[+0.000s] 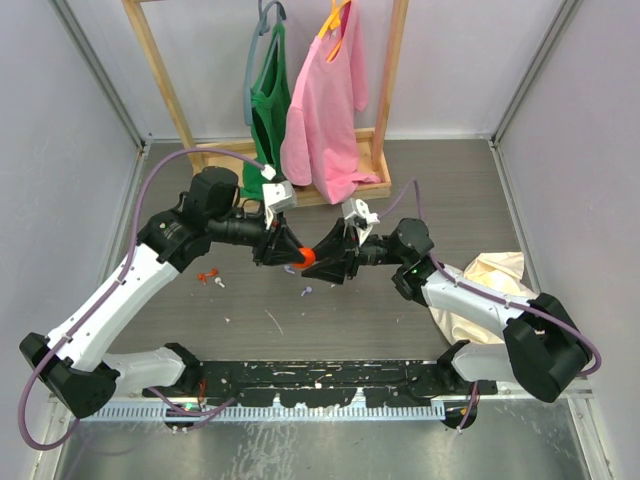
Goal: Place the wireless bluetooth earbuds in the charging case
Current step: Open the charging case.
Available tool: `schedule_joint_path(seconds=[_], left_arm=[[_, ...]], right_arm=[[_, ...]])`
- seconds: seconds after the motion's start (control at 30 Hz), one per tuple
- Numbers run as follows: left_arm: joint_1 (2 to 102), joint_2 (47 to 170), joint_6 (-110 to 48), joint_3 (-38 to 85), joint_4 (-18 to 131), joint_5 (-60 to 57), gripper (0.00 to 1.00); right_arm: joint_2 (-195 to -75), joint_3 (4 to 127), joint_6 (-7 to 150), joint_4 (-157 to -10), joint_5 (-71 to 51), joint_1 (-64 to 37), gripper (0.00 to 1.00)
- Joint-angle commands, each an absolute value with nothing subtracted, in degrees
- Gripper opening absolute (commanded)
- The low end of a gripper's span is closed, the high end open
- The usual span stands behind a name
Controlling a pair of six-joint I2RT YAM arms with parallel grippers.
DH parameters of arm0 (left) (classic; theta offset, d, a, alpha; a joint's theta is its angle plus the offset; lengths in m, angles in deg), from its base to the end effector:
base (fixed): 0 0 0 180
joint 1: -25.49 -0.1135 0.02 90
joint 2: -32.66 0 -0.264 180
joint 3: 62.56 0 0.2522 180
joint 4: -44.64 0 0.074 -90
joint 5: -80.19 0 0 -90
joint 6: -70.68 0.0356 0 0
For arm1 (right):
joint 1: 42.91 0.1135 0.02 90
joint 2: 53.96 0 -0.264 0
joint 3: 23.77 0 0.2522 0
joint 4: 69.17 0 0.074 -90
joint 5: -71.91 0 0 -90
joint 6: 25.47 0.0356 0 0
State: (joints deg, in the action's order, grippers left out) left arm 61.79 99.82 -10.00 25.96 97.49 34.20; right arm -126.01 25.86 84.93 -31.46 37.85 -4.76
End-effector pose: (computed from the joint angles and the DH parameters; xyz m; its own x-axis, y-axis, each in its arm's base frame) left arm 0.1766 -0.1604 0.3966 -0.2691 0.3422 -0.9002 0.9595 0.1758 -0.2200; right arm 0.1881 0.1853 0.2932 -0.1453 0.1341 -0.9803 -0.9856 -0.1067 0.1315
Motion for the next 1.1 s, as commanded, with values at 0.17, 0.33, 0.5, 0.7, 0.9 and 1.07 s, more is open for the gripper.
schedule_joint_path(seconds=[0.17,0.33,0.5,0.7,0.9,1.07], left_arm=[[62.6,99.5,-10.5,27.5,95.0,35.4,0.0],[62.9,99.8,-10.3,27.7,95.4,34.7,0.0],[63.5,100.2,-9.9,28.2,95.9,33.4,0.0],[64.2,100.4,-9.6,28.7,96.5,32.1,0.0],[64.3,99.9,-9.2,29.0,96.5,31.2,0.0],[64.4,99.6,-9.1,29.0,96.6,31.1,0.0]], right_arm=[[-126.8,25.6,87.5,-23.9,36.6,-4.4,0.41],[-127.0,25.3,88.2,-22.4,35.9,-4.4,0.4],[-127.0,25.3,88.7,-21.7,35.8,-4.5,0.39],[-127.4,25.2,88.9,-21.5,35.5,-4.4,0.34],[-127.7,24.3,89.2,-20.6,35.4,-4.3,0.36],[-127.7,24.3,89.3,-20.4,35.5,-4.4,0.41]])
